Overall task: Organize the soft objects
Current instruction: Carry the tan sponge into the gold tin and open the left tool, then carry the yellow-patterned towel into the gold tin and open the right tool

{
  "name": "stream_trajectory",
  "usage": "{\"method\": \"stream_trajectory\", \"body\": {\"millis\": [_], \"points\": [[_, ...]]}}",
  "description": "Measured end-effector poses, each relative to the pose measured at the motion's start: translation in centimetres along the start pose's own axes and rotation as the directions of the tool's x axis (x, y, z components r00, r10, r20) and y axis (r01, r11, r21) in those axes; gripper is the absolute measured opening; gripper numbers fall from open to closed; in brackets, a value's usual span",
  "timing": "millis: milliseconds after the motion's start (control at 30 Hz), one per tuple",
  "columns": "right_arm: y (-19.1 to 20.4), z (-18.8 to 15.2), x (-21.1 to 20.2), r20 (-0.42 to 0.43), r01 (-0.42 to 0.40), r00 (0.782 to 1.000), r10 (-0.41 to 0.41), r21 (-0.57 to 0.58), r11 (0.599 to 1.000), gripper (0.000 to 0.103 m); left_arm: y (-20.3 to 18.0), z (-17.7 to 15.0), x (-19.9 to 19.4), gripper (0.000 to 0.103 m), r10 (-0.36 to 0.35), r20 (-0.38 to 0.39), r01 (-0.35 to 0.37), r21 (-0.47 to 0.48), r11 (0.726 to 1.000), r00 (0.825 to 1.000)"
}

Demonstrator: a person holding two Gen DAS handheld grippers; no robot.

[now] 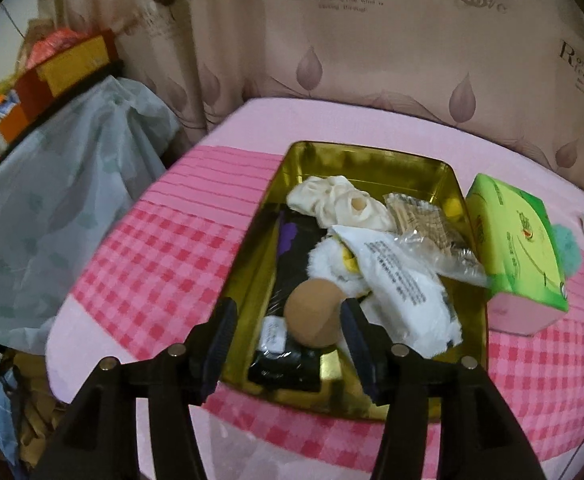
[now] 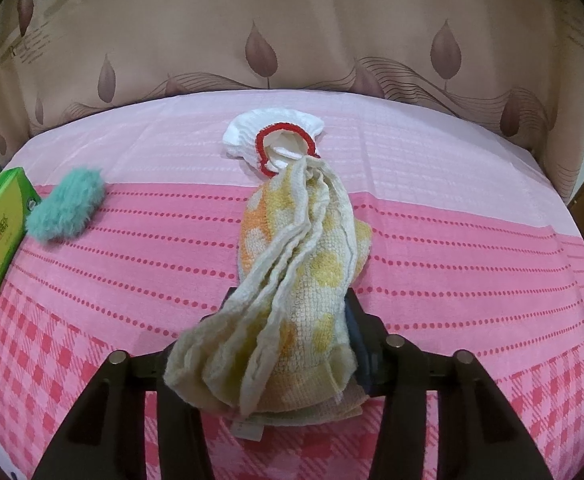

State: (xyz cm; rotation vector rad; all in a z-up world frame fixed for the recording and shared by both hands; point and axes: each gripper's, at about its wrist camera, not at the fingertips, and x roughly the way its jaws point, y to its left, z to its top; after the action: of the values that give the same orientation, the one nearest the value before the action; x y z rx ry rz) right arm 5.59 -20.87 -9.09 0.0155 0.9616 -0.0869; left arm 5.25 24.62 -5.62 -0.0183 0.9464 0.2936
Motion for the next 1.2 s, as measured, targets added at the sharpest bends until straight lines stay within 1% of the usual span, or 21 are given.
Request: {"method": "stream_trajectory", "body": {"millis": [100,333,533,633,700,833,1033,1200], "points": [[0.2,-0.1,-0.3,0.004,0.011,1.000,-0.011,0.011,1.000,0.040,0.1,-0.9,-1.0,0.057,0.023,0.027,-0.023,-0.004,1.000,0.999],[0.6,-0.5,-1.4,0.008,0.028,1.000,-0.028,0.032,0.999,0.038,0.1,-0.9,-1.5,0.057,0.033,0.061,-0.034,0.011,0.999,0.998],[2.3,0.1,-3.3,0.035,-0.010,0.999,0.009,0.029,1.000,0.038,0.8,-0.7,-1.6,0.057,0.041,0.083,-0.040,-0.015,0.999,0.996],[4.5,1.1,-4.7,0.069,-0.054,0.996,0.054,-0.003,0.999,0.038,1.7,-0.4,-1.8,0.057,0.060,0.095,-0.056,-0.042,0.998,0.994],[6.4,1.8,-5.6,0.088,-0.088,0.992,0.090,-0.031,0.996,0.038,2.1,-0.3,-1.8,0.057,0.060,0.093,-0.054,-0.061,0.997,0.994],[10.7,2.9,-6.7,0.101,-0.155,0.981,0.166,-0.110,0.982,0.038,2.9,-0.2,-1.9,0.057,0.075,0.095,-0.065,-0.096,0.993,0.993],[16.8,3.5,-7.9,0.086,-0.254,0.958,0.275,-0.198,0.947,0.038,4.0,-0.1,-1.8,0.057,0.083,0.088,-0.070,-0.142,0.987,0.993],[21.8,3.8,-8.0,0.054,-0.322,0.936,0.349,-0.275,0.906,0.038,5.1,-0.1,-1.8,0.057,0.091,0.074,-0.076,-0.182,0.980,0.993]]}}
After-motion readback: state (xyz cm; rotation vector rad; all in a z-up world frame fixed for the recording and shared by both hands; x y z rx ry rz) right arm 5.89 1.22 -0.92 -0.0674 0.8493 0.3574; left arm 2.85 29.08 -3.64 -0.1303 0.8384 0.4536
